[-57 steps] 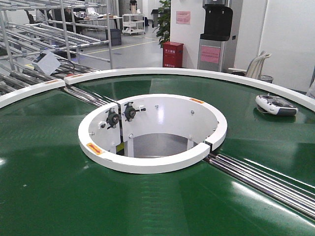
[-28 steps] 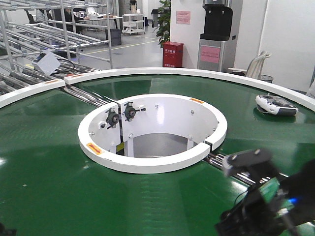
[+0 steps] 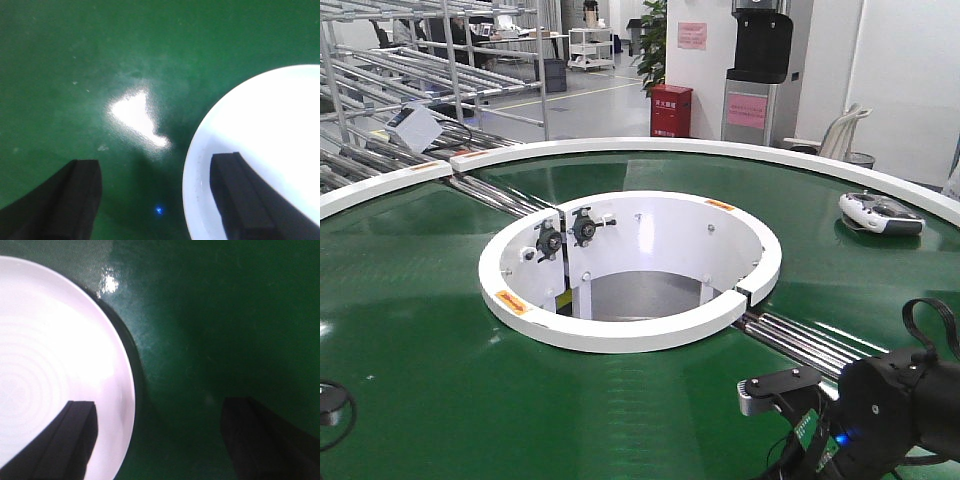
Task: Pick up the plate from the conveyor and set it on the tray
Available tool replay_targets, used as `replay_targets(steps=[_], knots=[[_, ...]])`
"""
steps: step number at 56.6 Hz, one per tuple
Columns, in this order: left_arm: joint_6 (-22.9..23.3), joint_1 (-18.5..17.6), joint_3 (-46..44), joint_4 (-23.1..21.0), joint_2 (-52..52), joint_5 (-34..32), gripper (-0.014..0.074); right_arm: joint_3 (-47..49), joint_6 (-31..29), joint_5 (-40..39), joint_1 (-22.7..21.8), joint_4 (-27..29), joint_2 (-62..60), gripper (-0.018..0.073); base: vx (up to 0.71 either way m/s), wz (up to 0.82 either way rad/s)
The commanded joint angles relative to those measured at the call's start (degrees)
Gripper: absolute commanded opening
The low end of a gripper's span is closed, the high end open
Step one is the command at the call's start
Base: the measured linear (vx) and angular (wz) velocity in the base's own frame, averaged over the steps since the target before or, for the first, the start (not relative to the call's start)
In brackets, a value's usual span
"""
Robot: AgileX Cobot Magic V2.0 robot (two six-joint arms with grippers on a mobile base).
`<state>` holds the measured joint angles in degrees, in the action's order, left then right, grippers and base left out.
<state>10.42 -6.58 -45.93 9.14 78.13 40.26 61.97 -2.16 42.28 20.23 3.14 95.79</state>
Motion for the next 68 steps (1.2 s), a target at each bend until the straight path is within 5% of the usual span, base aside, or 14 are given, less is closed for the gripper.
replay_targets(steps=[1, 54, 68], knots=[[0.61, 0.09, -1.04, -0.35, 1.25, -3.11, 0.0576, 1.87, -0.20, -2.65, -0.02, 0.07, -2.25, 0.0549, 0.00, 0.00], [-1.29, -0.39, -0.71, -5.60, 11.87, -7.42, 0.0573, 1.87, -1.34, -5.22, 0.88, 6.28, 6.90, 0.0534, 0.00, 0.00], [-1.40, -0.39, -0.71, -6.14, 11.87, -7.87, 0.0481, 1.87, -1.63, -6.59, 4.84, 5.57, 7.56, 0.0452, 0.00, 0.00]])
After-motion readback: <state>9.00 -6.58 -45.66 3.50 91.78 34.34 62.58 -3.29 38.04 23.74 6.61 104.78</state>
